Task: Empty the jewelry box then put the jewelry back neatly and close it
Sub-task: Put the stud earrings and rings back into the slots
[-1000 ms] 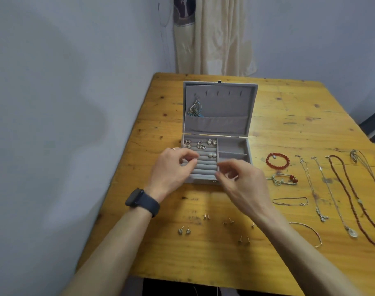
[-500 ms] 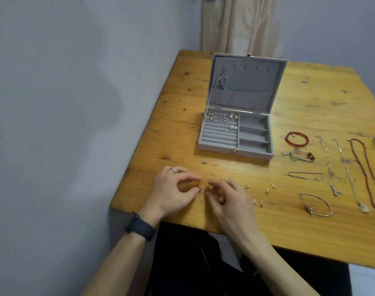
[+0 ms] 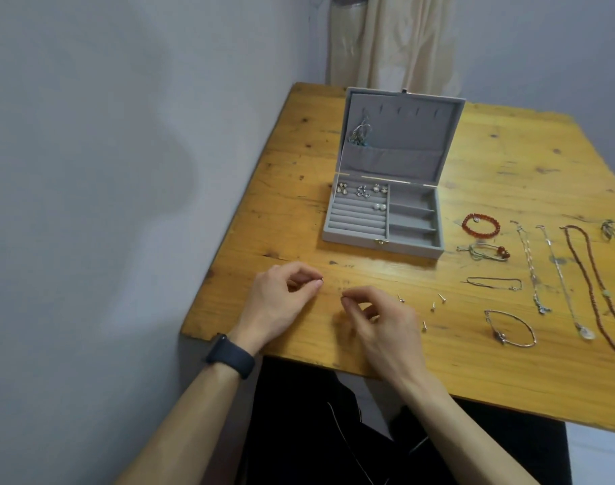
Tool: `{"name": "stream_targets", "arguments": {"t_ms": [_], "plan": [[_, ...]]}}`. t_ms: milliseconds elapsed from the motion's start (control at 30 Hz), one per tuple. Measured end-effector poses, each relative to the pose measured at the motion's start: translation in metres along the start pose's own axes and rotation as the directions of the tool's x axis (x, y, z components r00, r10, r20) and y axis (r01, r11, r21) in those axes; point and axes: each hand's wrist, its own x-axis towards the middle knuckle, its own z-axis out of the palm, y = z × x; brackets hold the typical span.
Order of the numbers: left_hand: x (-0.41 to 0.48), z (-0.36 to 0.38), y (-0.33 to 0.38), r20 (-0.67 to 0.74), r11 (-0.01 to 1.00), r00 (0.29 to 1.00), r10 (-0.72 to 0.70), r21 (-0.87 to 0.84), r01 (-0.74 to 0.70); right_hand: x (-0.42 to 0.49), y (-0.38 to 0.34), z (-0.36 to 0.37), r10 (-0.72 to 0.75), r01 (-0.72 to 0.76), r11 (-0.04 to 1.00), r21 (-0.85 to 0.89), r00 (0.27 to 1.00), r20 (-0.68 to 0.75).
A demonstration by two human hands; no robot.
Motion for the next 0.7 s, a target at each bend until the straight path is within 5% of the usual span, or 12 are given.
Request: {"name": "stream_targets", "arguments": {"t_ms": [267, 433, 700], "plan": [[0.080, -0.017, 0.032, -0.026, 0.998, 0.999, 0.018, -0.065, -0.020, 0.089, -0.001, -0.050, -0.027, 0.021, 0.997, -0.069, 0.996, -0.088], [0.139, -0.001, 0.036, 0.046, 0.997, 0.999, 0.018, 0.075, -0.021, 0.154, 0.018, -0.048, -0.005, -0.001, 0.937, -0.351, 1.000, -0.018], [0.184, 0.019, 0.036, 0.168, 0.969, 0.984, 0.054, 0.230, -0.092, 0.196, 0.016, -0.028, -0.004, 0.054, 0.857, -0.512, 0.995, 0.100]]}}
